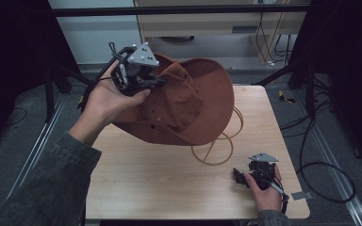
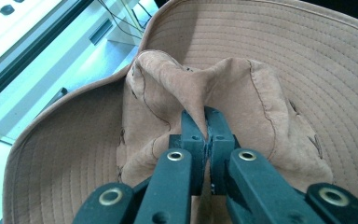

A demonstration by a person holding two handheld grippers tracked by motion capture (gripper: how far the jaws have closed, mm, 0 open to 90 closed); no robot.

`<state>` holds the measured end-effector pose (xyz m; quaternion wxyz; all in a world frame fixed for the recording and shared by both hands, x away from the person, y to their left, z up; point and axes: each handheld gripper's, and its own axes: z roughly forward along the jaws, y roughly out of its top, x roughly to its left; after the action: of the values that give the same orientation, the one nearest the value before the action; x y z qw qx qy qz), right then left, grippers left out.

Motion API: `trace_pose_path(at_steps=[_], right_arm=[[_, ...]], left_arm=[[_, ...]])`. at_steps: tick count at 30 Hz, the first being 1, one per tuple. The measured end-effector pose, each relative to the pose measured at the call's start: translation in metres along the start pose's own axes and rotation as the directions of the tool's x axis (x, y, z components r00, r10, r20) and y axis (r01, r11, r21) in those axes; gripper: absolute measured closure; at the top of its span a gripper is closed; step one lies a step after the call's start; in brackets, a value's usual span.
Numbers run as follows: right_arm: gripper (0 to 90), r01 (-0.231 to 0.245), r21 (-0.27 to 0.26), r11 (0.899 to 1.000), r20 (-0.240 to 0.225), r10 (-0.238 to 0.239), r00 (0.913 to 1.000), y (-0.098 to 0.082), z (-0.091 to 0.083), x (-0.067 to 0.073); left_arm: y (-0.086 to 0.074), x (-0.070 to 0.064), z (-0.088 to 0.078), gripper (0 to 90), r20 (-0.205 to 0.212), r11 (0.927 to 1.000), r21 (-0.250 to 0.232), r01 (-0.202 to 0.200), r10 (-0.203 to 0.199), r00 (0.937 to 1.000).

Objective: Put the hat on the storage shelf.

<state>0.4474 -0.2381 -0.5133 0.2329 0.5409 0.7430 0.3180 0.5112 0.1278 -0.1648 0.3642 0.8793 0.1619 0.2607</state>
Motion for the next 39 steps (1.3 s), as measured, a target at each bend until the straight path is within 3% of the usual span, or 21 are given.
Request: trace_pose_path(at_steps=[4,6,15,31,39], right_arm=[[0.4,-0.001,0.000,1.000,0.000,0.001,1.0000,0.000,0.000,0.000],[0.4,0.000,0.000,1.000,0.000,0.000,1.0000,0.000,0.000,0.000],[0.4,-0.002,0.000,1.000,0.000,0.002,1.0000,0.000,0.000,0.000],[0.4,0.000,0.000,1.000,0.001,0.000,1.0000,0.000,0.000,0.000],[0.4,-0.001,0.000,1.000,0.000,0.001,1.0000,0.000,0.000,0.000]], left_arm=[[0.007,-0.001,0.011,88.3,0.015,0.9999,-0.011,0.002,-0.002,0.9999],[0.012,-0.002,0.020,88.3,0.023,0.9999,-0.005,-0.015,0.016,0.9996],[0.020,-0.006,0.036,88.3,0.036,0.9997,-0.004,-0.025,0.025,0.9990],[0.038,-0.018,0.054,88.3,0.063,0.9987,-0.009,-0.049,0.050,0.9968],[0.048,-0.022,0.054,88.3,0.058,0.9976,-0.009,-0.069,0.070,0.9959]])
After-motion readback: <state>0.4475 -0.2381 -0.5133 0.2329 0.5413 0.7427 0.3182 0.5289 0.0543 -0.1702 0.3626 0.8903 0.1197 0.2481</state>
